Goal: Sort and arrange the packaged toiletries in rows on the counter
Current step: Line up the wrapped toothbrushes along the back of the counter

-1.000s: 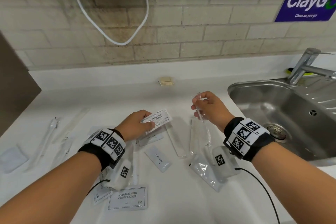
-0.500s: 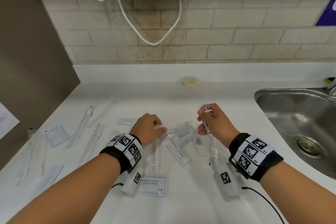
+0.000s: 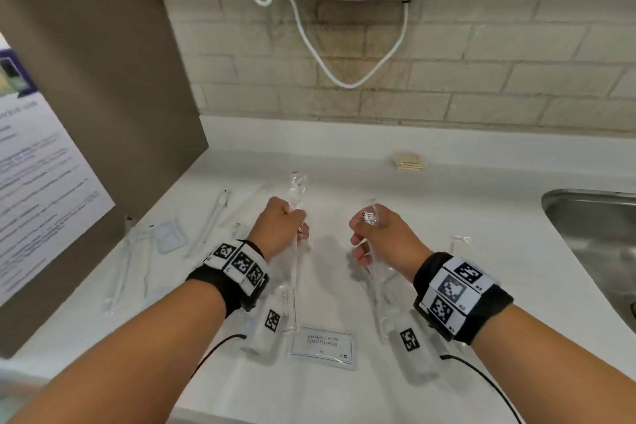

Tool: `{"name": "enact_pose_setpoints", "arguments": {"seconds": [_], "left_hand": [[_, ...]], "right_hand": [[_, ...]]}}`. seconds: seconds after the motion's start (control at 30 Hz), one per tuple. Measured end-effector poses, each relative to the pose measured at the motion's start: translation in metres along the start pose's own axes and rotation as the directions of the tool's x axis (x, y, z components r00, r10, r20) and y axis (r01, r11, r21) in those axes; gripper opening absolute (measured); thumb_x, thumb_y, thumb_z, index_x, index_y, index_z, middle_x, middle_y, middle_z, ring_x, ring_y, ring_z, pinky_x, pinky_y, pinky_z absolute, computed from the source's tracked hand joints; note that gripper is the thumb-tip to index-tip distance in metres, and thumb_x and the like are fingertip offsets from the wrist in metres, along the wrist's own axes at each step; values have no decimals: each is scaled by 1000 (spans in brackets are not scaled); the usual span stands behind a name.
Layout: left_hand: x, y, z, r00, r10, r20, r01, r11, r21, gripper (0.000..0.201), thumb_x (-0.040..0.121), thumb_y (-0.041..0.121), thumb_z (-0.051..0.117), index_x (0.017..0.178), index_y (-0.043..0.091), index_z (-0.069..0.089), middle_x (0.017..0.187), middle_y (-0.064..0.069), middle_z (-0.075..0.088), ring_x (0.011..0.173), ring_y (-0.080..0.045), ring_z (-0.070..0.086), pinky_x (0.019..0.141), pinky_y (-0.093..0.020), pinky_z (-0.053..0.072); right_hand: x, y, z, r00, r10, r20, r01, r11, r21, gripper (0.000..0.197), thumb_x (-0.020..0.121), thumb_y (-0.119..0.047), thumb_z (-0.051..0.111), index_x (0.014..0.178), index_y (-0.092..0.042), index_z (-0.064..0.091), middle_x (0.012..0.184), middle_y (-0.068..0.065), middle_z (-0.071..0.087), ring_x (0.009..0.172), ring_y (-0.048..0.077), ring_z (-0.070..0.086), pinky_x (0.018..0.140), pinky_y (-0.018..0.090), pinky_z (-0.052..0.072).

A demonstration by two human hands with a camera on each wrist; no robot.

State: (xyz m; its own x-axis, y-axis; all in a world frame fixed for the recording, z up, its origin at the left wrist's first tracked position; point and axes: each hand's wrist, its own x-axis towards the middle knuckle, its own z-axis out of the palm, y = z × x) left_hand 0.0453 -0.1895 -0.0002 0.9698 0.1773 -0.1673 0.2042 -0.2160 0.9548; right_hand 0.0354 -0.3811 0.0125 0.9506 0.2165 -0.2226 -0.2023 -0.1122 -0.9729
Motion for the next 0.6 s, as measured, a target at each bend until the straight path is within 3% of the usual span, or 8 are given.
{"name": "enact_pose_setpoints", "arguments": {"seconds": [0.07,0.17,0.23,0.33,0.43,0.53,0.6], "left_hand": [[8,9,-31,996,5,-93,-16,992,-126,18,92,15,54,98,15,37,70,-10,58,62,-21,55,65,-36,52],[31,7,-85,964,70,-257,-56,997,61,30,87,34,61,103,18,42,75,-5,57,67,-21,54,57,-29,43],[47,-1,-118,951,72,-300,1,971,239,40,83,39,67,107,15,45,82,-1,56,76,-22,53,65,-30,40],[60,-15,-148,967,-5,-256,149,823,547,54,82,38,70,121,6,48,101,-3,56,97,-26,55,78,-30,40],[78,-37,-162,974,-104,-201,217,675,705,67,80,41,72,128,2,47,126,-14,56,114,-32,58,87,-34,49],[96,-55,-168,974,-166,-153,221,568,792,65,77,50,71,118,3,55,119,-15,63,101,-30,63,72,-31,47],[105,-59,-170,979,-156,-129,195,545,816,46,76,48,72,89,6,58,101,-16,68,81,-27,61,56,-27,39]], "right_hand": [[7,2,16,1000,-3,18,4,997,-77,11,94,-17,56,96,-7,49,70,9,54,46,20,52,46,27,43],[22,-1,48,999,-14,52,25,973,-228,11,92,-18,57,95,-8,52,69,7,55,43,15,49,43,24,42],[39,-6,77,994,7,107,23,962,-273,11,91,-16,59,93,-9,51,71,7,54,42,13,47,40,20,41],[66,-14,122,972,97,214,-10,927,-374,17,89,-19,62,91,-10,48,74,7,55,46,14,51,45,23,45],[90,-24,167,963,206,176,-119,905,-407,28,87,-20,67,100,-8,46,83,9,56,58,18,55,56,31,51],[110,-24,198,958,263,113,-158,815,-558,32,79,-29,75,80,-10,50,79,10,59,65,24,56,62,32,51],[118,-17,209,954,284,97,-142,712,-688,39,74,-38,77,67,-17,44,88,8,57,76,24,55,75,33,53]]}}
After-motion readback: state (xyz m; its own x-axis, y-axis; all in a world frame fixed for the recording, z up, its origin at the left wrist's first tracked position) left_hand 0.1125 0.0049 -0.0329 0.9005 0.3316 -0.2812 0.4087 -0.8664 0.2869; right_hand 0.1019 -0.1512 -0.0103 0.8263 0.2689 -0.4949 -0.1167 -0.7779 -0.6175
